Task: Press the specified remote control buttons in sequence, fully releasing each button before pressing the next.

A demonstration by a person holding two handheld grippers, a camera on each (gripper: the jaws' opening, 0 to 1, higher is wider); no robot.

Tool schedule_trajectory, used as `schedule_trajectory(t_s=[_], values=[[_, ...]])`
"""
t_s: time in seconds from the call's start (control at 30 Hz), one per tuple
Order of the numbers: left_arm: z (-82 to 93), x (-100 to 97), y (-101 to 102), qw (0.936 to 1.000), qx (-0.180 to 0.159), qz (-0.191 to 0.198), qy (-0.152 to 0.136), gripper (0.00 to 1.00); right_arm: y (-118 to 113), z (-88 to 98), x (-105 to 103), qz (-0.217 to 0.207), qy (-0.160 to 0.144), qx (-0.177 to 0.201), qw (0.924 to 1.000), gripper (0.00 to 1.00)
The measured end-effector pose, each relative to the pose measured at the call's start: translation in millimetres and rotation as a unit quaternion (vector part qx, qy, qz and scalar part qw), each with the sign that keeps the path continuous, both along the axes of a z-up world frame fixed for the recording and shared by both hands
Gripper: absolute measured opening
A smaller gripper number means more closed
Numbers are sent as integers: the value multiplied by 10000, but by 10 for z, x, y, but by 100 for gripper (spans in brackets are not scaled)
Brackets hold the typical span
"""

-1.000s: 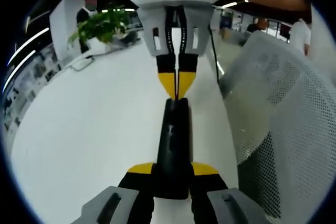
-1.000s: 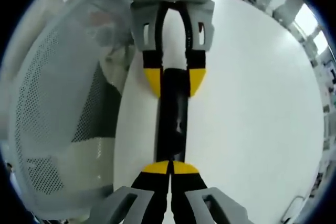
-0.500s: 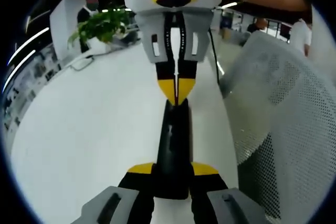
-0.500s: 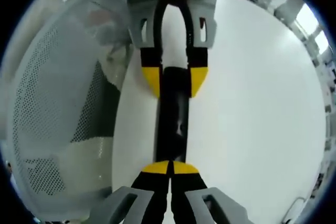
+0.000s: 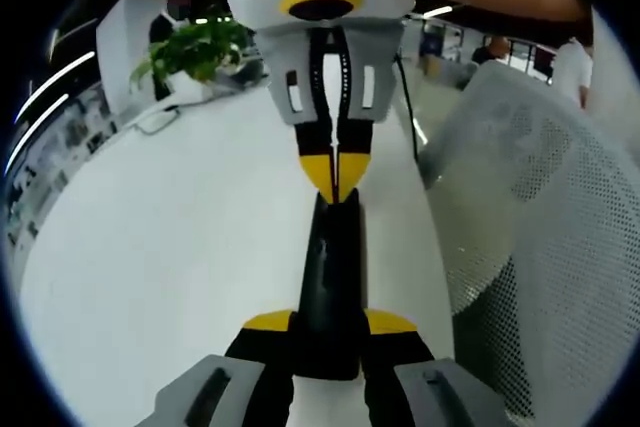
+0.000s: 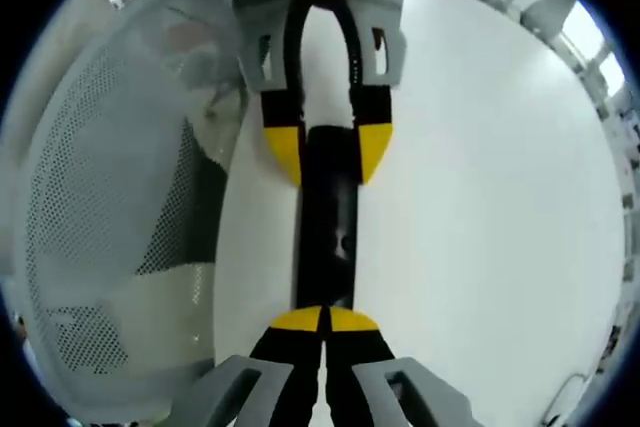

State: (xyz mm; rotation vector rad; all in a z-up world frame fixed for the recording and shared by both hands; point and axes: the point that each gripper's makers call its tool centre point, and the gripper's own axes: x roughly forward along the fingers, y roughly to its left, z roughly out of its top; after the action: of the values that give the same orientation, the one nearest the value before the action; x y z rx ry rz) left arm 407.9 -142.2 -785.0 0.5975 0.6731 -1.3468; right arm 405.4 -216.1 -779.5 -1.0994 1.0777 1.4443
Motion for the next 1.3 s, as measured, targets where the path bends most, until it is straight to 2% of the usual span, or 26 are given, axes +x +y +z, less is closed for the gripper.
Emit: schedule_trajectory(t_s=[0.87, 1.3], values=[[12, -1, -7, 10000, -6, -40, -5, 24, 1, 31, 6, -31, 10, 61, 10000, 0], [23, -17, -13, 10000, -3, -44, -14, 24, 106, 161, 33, -3, -101, 178, 9998, 0]])
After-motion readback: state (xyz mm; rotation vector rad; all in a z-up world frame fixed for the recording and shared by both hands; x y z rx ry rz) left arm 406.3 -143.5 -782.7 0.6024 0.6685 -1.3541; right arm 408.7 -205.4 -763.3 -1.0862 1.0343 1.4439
